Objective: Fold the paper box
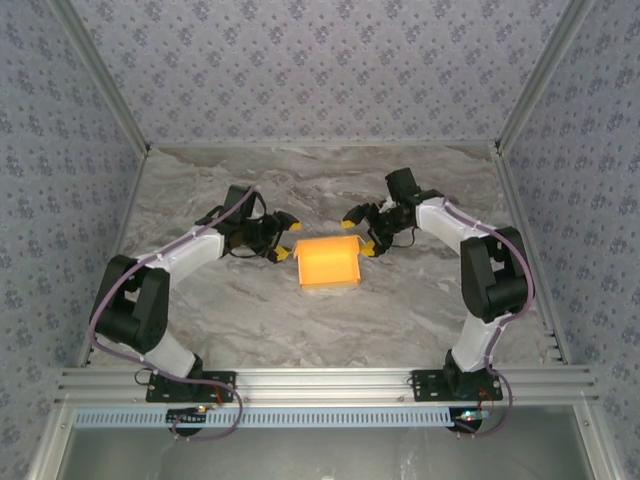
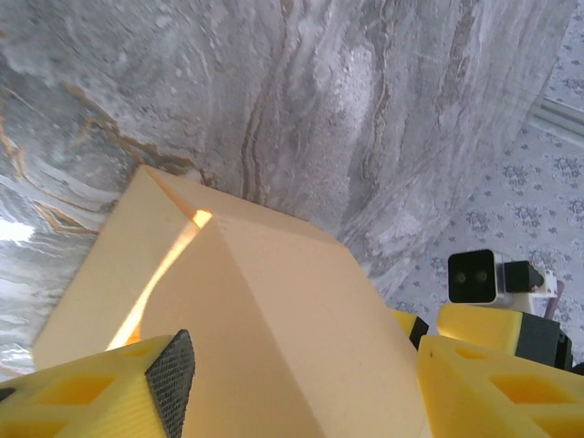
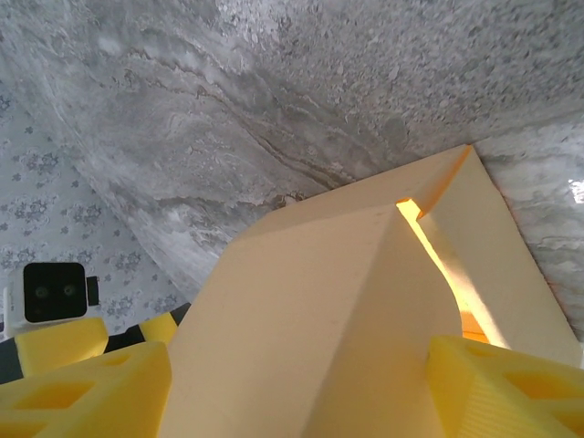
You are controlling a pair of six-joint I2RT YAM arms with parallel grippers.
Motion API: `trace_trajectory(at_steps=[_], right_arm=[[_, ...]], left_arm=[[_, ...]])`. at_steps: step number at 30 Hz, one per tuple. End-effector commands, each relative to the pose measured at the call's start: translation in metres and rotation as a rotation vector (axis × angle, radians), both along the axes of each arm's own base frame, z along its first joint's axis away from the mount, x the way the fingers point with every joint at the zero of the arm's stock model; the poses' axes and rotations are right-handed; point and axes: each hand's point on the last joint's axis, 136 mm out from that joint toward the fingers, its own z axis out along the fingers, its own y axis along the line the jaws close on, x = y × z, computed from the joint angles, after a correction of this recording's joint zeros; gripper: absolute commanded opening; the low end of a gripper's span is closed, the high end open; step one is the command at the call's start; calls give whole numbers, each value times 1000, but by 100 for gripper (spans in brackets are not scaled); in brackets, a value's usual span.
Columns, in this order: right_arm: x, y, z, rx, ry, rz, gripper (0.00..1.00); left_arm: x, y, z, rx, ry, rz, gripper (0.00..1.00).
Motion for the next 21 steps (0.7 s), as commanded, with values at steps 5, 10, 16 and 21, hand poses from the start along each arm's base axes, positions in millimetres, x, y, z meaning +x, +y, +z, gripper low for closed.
trace_trajectory(at_steps=[5,10,16,21], right_arm=[[2,12,6,19,17,-3,73],[0,15,4,13,25,-5,72],[-3,18,1,8,28,4,70],[-8,15,-3,-12,33,23,70]], left_arm=[[0,-18,9,-63,19,2,63],[-1,-25,10,-72,26,-7,62],[-5,-33,5,-72,40,-24,62],[-12,-35,-9,-54,59,-35,60]])
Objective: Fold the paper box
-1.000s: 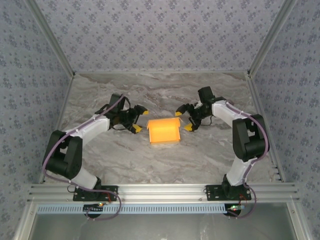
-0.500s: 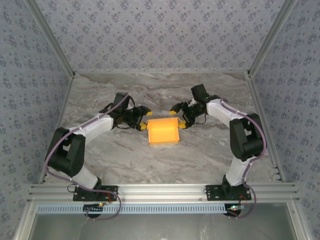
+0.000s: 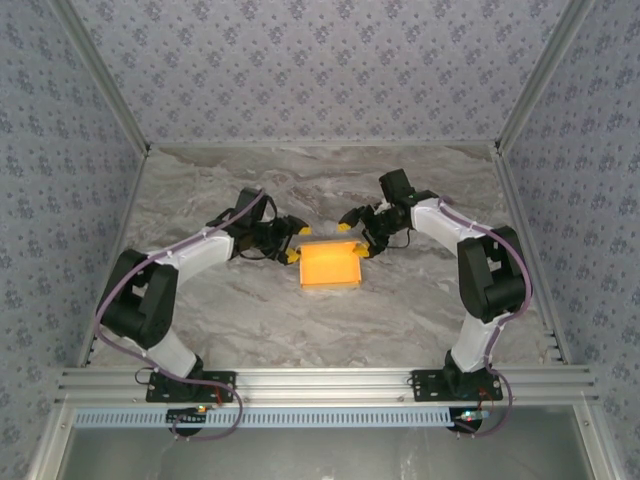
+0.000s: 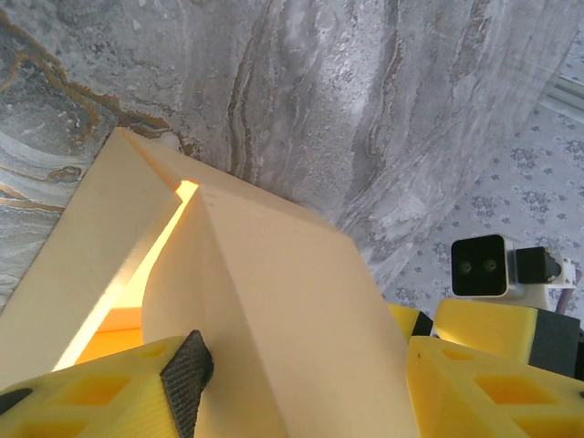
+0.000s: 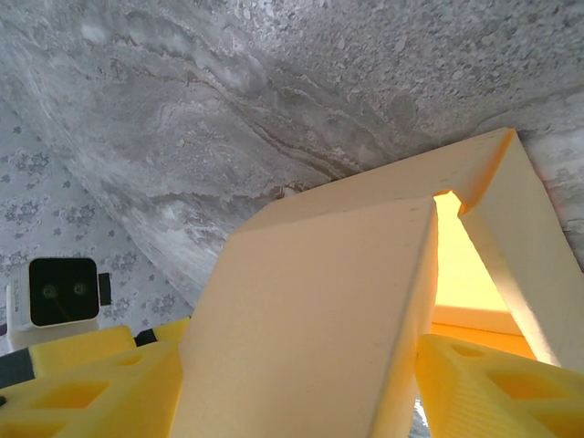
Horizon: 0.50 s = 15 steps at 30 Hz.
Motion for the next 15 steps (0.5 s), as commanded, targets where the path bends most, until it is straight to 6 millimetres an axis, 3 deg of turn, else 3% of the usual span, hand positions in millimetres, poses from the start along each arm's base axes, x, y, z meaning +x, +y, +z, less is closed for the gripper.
trace_trajectory(at_steps=[1,5,15], right_arm=[[-5,3,-2,-11,12,31,70],[-12,-5,-9,-54,13,53,71],[-25,-24,-20,-124,30,82,78]], left_arm=[[-6,-11,-3,-23,28,-10,59],[-15,-9,-16,4,37,-20,51],[-27,10,-40,138,-8,-70,50]])
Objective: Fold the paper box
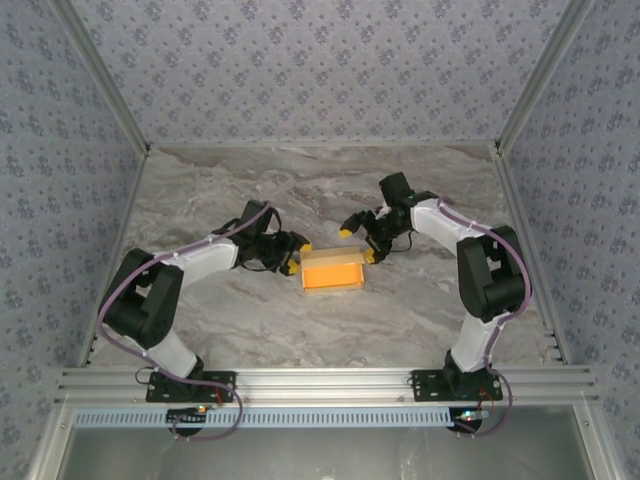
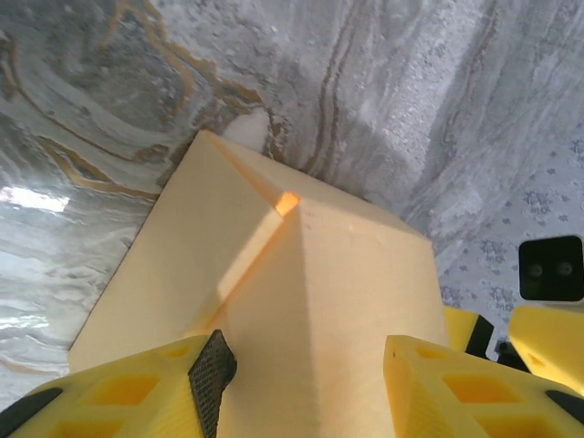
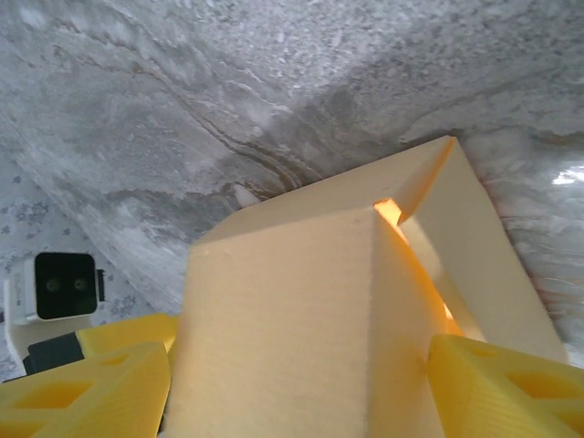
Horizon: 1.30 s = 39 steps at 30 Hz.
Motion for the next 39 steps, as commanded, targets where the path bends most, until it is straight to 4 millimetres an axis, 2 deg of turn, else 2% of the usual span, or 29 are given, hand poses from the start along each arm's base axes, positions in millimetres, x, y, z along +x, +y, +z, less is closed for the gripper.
trace_trajectory(at_steps=[1,6,11,13,19,22,25,30,34,39], right_arm=[[-13,-15,-7,-67,24,26,78],[-15,-30,-8,-116,14,23,82],[-16,-39,1,-130,-12,6,82],[-24,-46,-4,-144,7,-2,82],[-24,-55,12,-167,-43,-15,82],[-26,-53,22,-160,-82,27,76],[-28,-53,41,-212,-153,125,75],[-39,-58,50,-394,-250,272,75],[-50,-53,40,-444,-255,345,76],[-63,-53,-3,-549,-216,447,76]], left_arm=[[-4,8,-11,80,-36,-38,50],[0,11,-10,119,-103,-84,50],[5,19,-9,192,-187,-124,50],[5,21,-7,209,-220,-141,49],[10,30,-1,280,-332,-192,49],[12,33,-4,307,-363,-219,50],[12,32,-5,310,-387,-235,50],[19,33,14,325,-507,-268,56],[24,43,32,400,-626,-294,60],[25,55,41,480,-714,-312,67]])
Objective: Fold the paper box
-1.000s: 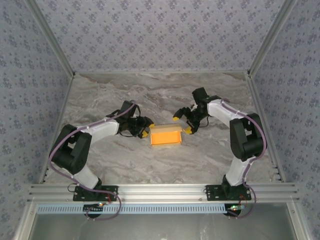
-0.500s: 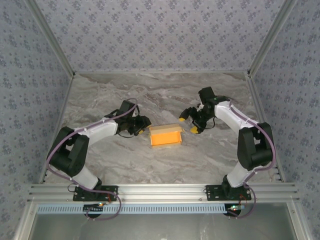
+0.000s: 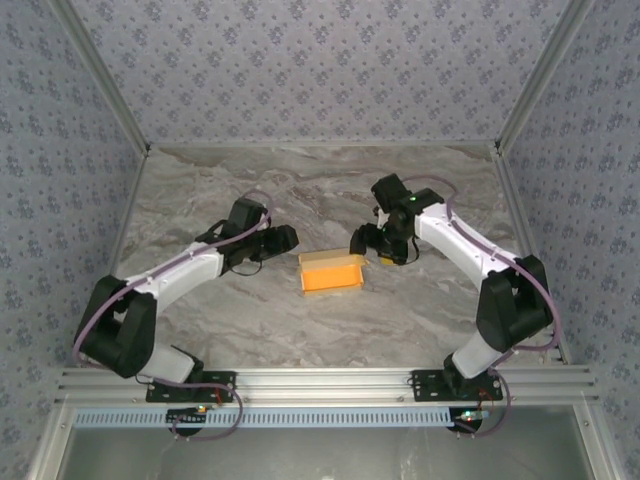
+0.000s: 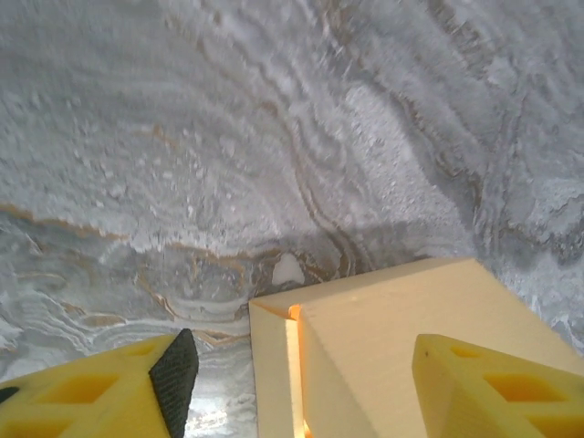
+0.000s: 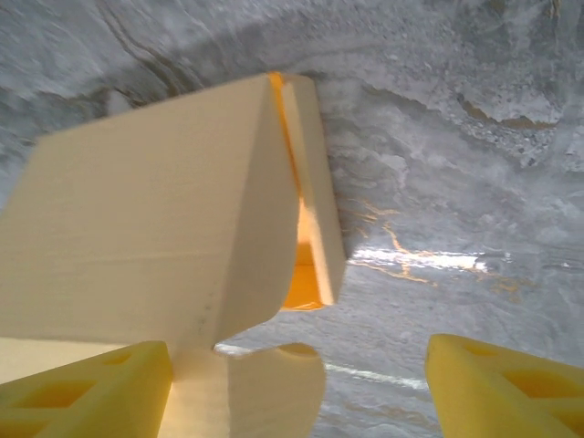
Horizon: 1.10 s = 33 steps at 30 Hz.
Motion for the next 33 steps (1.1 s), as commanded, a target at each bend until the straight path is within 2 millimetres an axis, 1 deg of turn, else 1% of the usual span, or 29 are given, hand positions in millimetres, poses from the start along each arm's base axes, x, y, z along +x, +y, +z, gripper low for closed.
trace_trajectory(at_steps=[1,3,6,8,10,11,12,13,14,16,18,21,23,25,27,28,29,30,31,33], right_arm=[[-13,-15,-37,-167,44,71,76],[-13,-16,-47,-224,43,81,77],[-10,-12,-56,-245,41,82,77],[-8,-9,-62,-249,44,82,77],[-6,-8,-64,-261,41,79,77],[-5,-7,-65,-266,37,78,77],[-3,-7,-65,-268,32,75,78],[-2,-8,-64,-271,29,68,77],[-1,-7,-62,-269,24,65,78],[1,-5,-57,-254,12,62,78],[2,-3,-48,-229,-7,62,78],[6,-2,-29,-190,-56,60,78],[10,-7,-19,-178,-89,49,78],[13,-13,-15,-157,-109,31,78],[14,-16,-18,-117,-96,19,78],[15,-14,-19,-83,-90,27,77],[9,-15,-30,-63,-60,28,77],[9,-12,-35,-36,-56,26,75],[11,-7,-39,-4,-70,26,74],[11,2,-44,55,-79,35,71]], left_arm=[[0,6,5,63,-101,-46,70],[-3,1,8,32,-121,-71,73],[-9,-8,13,-29,-148,-108,78],[-15,-13,9,-20,-162,-142,80],[-22,-18,-2,45,-167,-190,82],[-27,-21,-11,94,-161,-222,84],[-32,-26,-21,124,-152,-270,87],[-41,-35,-28,131,-146,-334,87],[-45,-39,-34,141,-139,-364,86],[-52,-46,-46,161,-126,-398,83],[-53,-47,-55,179,-109,-395,79],[-48,-39,-64,226,-96,-351,70],[-45,-32,-70,260,-83,-323,65],[-44,-28,-75,279,-73,-307,61],[-45,-30,-79,276,-64,-318,60],[-45,-31,-82,279,-57,-322,55],[-45,-31,-84,282,-46,-326,53],[-45,-31,-87,289,-30,-325,52],[-45,-31,-91,290,-17,-327,47],[-45,-31,-96,279,7,-331,45]])
